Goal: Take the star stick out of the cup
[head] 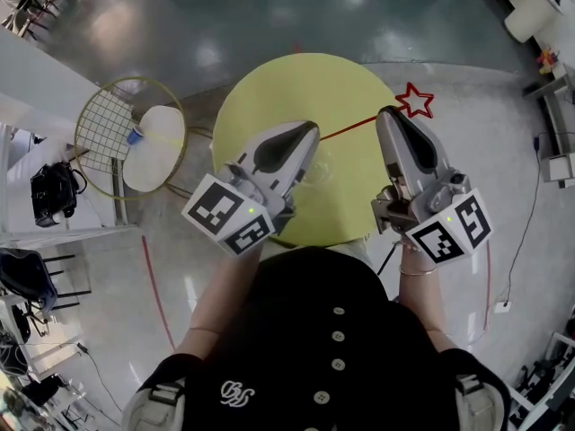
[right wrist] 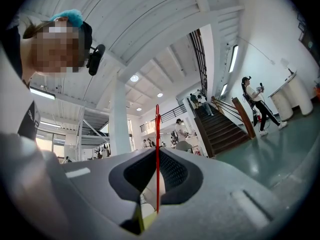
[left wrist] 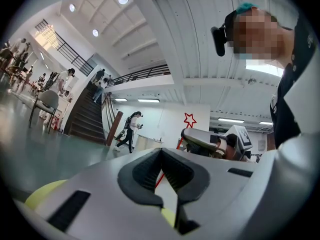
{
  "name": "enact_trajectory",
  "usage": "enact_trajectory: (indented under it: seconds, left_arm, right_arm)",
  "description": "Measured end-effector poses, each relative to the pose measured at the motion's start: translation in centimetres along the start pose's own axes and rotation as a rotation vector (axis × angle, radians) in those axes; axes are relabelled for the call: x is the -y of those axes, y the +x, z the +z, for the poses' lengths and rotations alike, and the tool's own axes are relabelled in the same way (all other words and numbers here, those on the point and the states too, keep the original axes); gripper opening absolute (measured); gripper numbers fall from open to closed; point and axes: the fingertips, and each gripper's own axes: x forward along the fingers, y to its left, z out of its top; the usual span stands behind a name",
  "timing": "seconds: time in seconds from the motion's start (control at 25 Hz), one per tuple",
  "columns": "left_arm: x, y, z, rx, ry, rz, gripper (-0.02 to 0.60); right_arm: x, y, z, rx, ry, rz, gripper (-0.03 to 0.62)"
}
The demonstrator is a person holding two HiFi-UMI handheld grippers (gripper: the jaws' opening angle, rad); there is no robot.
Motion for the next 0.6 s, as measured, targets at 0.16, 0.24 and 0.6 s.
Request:
enact_trajectory:
  seconds: [0.16, 0.24, 0.6]
  left_arm:
    - [0.16, -0.19, -0.35, -0.002, -0.003, -0.004, 0.012]
    - [0.13, -0.27, -0.5, -0.004, -0.008, -0.002, 0.012]
    - [0.43, -0.09, -0.56, -0.006, -0.022, -0.005, 0.012]
  right_arm:
    - [-0.09, 0.03, -0.36, -0.006, -0.003, 0.0, 0.015]
    - [-0.19, -0.03, -0.35, -0.007, -0.006, -0.001, 0.015]
    - [-0.22, -0.19, -0.25, -0.03, -0.021, -0.004, 0.015]
